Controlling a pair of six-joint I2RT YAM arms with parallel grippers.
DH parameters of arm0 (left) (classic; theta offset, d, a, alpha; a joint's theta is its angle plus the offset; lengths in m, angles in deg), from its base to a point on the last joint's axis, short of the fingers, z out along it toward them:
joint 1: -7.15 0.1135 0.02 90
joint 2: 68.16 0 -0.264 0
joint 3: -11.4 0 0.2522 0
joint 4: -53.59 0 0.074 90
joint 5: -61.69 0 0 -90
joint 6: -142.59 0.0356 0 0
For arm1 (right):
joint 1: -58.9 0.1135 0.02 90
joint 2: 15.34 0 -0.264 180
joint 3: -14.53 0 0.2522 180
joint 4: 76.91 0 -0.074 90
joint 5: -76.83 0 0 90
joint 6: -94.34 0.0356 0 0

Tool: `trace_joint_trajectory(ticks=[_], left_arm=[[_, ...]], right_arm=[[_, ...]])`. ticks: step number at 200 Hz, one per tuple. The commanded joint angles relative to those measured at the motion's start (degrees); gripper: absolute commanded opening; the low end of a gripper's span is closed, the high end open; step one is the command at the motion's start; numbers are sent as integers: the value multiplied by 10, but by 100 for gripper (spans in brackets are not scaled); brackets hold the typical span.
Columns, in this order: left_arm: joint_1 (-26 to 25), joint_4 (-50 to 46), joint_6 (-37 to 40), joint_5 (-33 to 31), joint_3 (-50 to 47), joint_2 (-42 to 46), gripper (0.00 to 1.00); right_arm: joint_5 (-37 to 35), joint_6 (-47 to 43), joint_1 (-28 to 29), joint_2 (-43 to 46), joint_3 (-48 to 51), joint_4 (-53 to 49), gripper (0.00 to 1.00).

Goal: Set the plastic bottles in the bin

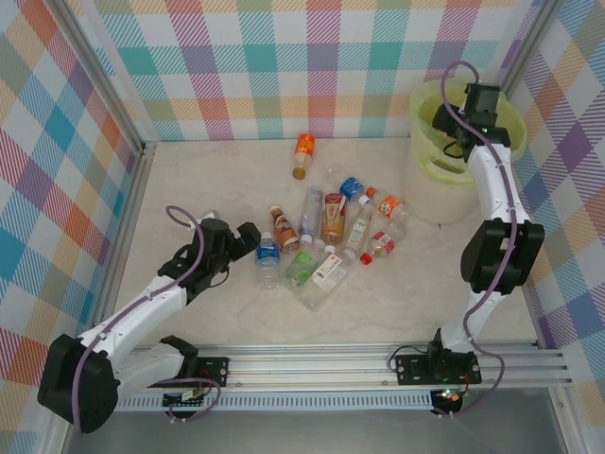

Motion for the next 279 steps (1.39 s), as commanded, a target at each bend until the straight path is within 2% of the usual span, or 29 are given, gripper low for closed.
trace_joint_trajectory(ticks=[1, 23, 55, 91, 123, 154, 179, 200, 212, 250, 267, 279], left_arm=[[9, -22, -7, 23, 6, -18, 100], [10, -28, -5, 33, 14, -36, 100], [11, -29, -6, 38, 23, -58, 100], [12, -25, -6, 47, 30, -80, 100], [13, -17, -7, 58, 36, -98, 100], [15, -17, -5, 71, 46, -114, 100], [16, -13, -4, 74, 49, -122, 100], [16, -11, -4, 78, 53, -131, 100], [16, -13, -4, 78, 55, -134, 100], [17, -4, -16, 70, 49, -134, 100], [17, -6, -16, 73, 49, -132, 100], [17, -11, -15, 74, 49, -129, 100]], right_arm=[[23, 30, 0, -2, -42, -59, 70], [5, 30, -1, 1, -62, -81, 81], [1, 19, 0, 41, -57, -89, 90], [47, 23, 0, 128, 0, -100, 100], [115, 43, 0, 235, 105, -82, 100], [227, 87, 3, 343, 221, -77, 100], [246, 111, 7, 407, 286, -92, 100], [296, 130, 16, 436, 331, -123, 100], [284, 171, 37, 455, 382, -130, 100], [143, 339, 147, 480, 594, -70, 100], [117, 392, 153, 444, 645, -33, 100], [115, 398, 153, 413, 655, -2, 100]])
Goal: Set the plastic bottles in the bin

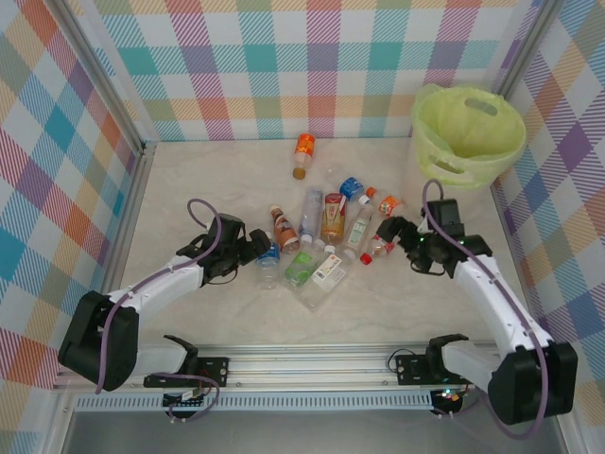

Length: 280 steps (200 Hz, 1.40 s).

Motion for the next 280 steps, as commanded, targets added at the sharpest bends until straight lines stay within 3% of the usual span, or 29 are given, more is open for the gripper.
trace_joint_trajectory(ticks=[1, 50, 84, 136, 191, 239, 280], left_arm=[[10, 5, -6, 2, 13, 4, 100], [13, -4, -9, -10, -3, 19, 100], [14, -5, -16, -11, -17, 37, 100], [16, -11, -15, -10, -26, 48, 100], [18, 17, -12, 2, -35, 50, 100], [18, 43, 0, 18, -32, 50, 100], [19, 59, -1, 12, -38, 62, 100]], right_arm=[[-55, 92, 2, -40, 26, 70, 100], [-13, 64, 2, -218, -57, 126, 100], [-125, 81, 8, -290, -80, 112, 98], [-140, 66, 14, -357, -97, 118, 85], [-142, 9, 14, -265, -22, 178, 55], [-96, -107, 23, -122, 6, 171, 54], [21, -181, 25, 14, -40, 186, 52]])
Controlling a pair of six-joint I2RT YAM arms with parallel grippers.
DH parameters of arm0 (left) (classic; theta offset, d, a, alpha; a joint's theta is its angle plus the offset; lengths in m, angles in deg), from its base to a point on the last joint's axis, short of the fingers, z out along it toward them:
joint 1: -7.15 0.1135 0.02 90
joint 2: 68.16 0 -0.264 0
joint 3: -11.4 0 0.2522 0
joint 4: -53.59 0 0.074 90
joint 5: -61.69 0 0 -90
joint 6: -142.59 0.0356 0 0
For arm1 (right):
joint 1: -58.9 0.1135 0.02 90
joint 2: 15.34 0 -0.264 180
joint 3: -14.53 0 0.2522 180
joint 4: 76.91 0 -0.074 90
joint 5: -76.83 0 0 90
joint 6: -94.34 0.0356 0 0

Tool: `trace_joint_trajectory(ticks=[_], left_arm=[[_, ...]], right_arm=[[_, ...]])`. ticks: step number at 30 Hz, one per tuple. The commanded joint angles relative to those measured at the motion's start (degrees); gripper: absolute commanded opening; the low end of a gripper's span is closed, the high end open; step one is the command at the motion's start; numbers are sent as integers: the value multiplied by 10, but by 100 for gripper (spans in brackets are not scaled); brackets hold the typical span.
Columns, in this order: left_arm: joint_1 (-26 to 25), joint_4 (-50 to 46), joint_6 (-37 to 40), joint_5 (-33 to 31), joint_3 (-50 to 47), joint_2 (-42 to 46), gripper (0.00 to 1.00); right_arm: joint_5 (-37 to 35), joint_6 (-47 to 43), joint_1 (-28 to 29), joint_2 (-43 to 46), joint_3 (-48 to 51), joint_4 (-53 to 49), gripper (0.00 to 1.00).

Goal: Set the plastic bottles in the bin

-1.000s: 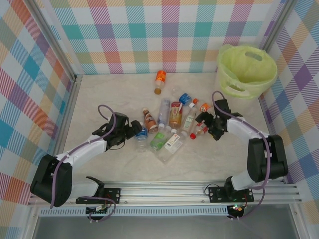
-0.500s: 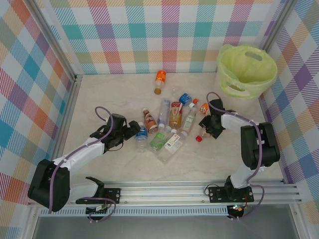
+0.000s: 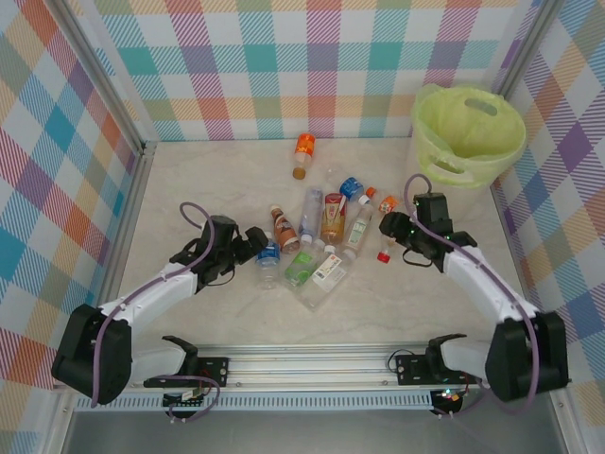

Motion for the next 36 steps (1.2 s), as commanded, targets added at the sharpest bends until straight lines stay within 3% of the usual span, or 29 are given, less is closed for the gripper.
trace_joint_trajectory(ticks=[1, 5, 14, 22, 28, 32, 36], left_arm=[[9, 21, 5, 1, -10, 17, 100], [9, 25, 4, 5, -8, 17, 100], [9, 20, 0, 41, -9, 27, 100], [9, 2, 2, 55, -22, 48, 100], [9, 0, 3, 69, -24, 45, 100], [9, 3, 0, 70, -22, 35, 100], [9, 4, -5, 75, -17, 24, 100]], right_arm=[[90, -77, 4, 57, -50, 20, 52], [96, -121, 4, 60, -160, 3, 53], [-90, -196, -3, -65, -364, 30, 54], [-236, -234, -77, -203, -491, -5, 55], [-170, -184, -168, -275, -569, -93, 58], [-82, -146, -208, -301, -584, -129, 59], [37, -147, -215, -285, -562, -99, 59]])
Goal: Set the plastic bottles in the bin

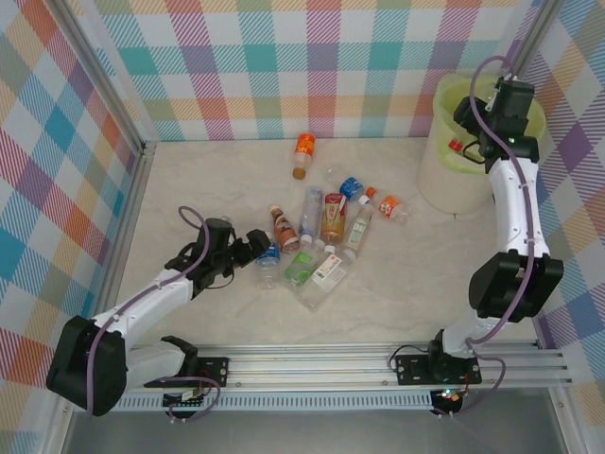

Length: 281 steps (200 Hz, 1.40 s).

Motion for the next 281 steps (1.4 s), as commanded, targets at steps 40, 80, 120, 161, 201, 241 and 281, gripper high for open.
trace_joint_trajectory(ticks=[40, 80, 120, 161, 201, 241, 281], left_arm=[[8, -6, -4, 7, 9, -18, 100], [8, -6, -5, 10, 11, -25, 100], [8, -11, -6, 4, 7, -24, 100], [8, -8, -13, -2, -2, -22, 100], [8, -21, -2, 7, 4, -33, 100], [-3, -75, 34, 5, 34, -64, 100], [-30, -115, 60, -10, 57, -93, 100]], right_arm=[[180, 34, -15, 45, -14, 25, 61], [84, 53, -38, 25, -58, 43, 60], [-54, 27, -44, -21, -58, 67, 60], [-80, -18, -43, -61, -30, 52, 63], [137, -40, -43, -82, -55, -35, 69], [253, -25, -43, -51, -39, -54, 72], [261, -34, -43, -29, -41, -79, 79]])
